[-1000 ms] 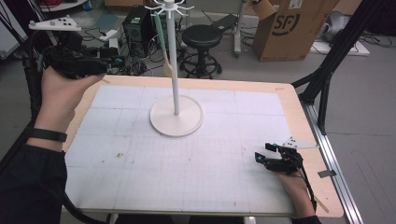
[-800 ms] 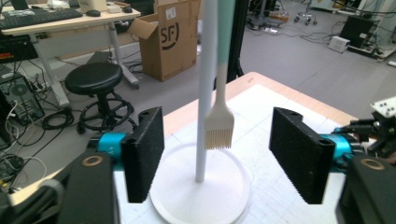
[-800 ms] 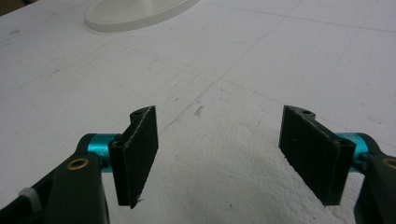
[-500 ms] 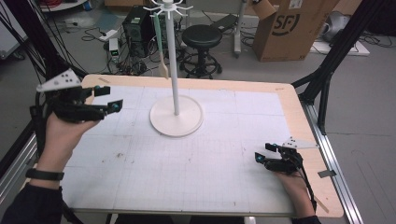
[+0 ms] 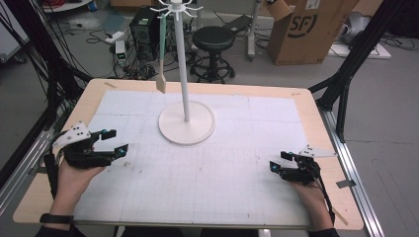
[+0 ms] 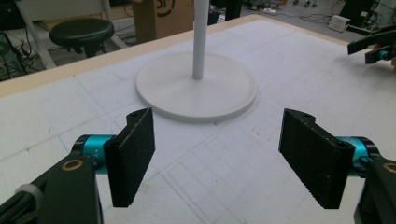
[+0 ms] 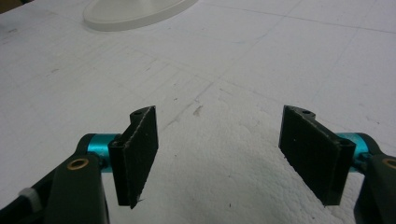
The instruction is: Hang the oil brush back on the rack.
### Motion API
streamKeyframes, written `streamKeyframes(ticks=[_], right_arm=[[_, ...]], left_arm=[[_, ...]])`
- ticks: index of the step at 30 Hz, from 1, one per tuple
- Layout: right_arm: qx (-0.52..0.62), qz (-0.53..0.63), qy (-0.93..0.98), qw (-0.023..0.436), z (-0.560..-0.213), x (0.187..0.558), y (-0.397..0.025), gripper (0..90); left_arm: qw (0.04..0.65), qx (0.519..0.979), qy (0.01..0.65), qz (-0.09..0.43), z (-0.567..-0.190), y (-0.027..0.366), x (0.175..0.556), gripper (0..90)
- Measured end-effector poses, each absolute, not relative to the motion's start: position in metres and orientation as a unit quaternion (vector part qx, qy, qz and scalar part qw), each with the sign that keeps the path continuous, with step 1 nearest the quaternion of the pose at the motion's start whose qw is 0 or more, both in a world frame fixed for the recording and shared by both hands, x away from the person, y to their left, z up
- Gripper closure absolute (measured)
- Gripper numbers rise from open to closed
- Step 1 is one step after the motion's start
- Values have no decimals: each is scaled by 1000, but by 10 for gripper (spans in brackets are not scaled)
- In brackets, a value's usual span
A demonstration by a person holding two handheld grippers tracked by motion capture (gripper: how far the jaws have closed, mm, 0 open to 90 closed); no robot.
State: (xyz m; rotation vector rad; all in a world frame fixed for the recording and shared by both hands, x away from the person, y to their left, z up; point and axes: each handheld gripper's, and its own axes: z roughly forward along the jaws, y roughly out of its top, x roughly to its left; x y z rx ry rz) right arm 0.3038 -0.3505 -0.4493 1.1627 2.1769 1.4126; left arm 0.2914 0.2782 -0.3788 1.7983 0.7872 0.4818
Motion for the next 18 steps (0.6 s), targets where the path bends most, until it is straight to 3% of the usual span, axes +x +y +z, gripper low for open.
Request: streamKeyframes(ticks=[18], right_arm=[[404,491,757,147,-449,304,-350,278]], left_arm=[[515,755,351,203,-419,280,289,266]])
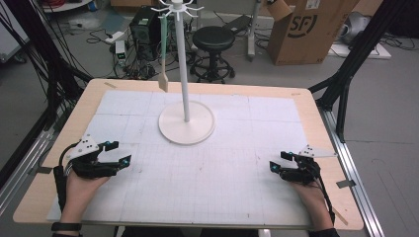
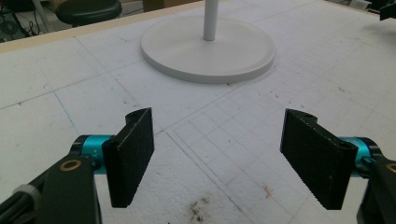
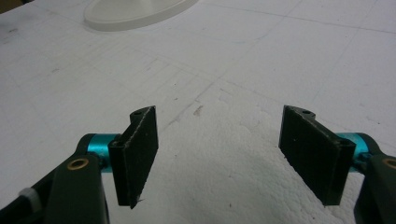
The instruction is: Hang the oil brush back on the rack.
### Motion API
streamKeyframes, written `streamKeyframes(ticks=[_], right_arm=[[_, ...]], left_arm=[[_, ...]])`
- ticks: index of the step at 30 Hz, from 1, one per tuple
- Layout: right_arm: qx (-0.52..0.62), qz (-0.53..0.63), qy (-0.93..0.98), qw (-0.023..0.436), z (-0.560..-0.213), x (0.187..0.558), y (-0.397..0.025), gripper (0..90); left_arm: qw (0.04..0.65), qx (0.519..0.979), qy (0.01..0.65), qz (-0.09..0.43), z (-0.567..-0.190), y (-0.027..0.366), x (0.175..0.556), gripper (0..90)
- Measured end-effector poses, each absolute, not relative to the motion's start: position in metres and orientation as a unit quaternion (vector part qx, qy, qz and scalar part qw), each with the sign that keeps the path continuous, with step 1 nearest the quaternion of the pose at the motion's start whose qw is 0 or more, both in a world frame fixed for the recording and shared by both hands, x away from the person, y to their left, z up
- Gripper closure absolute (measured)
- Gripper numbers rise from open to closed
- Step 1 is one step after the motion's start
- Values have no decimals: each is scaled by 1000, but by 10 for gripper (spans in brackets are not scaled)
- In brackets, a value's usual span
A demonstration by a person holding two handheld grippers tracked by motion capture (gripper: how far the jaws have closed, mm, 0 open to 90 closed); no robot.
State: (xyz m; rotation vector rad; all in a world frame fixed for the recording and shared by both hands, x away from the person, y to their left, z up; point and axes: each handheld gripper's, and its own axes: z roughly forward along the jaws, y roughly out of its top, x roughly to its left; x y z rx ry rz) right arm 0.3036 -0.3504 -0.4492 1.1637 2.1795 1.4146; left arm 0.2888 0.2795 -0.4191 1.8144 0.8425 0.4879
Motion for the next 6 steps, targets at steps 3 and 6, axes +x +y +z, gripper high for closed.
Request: streamKeyframes(ticks=[3,6], right_arm=[[406,491,757,145,-449,303,-350,278],[406,491,757,145,-449,303,-350,278]], left_arm=[[515,755,353,201,-422,281,288,264],[516,753,355,201,-426,282,286,259]])
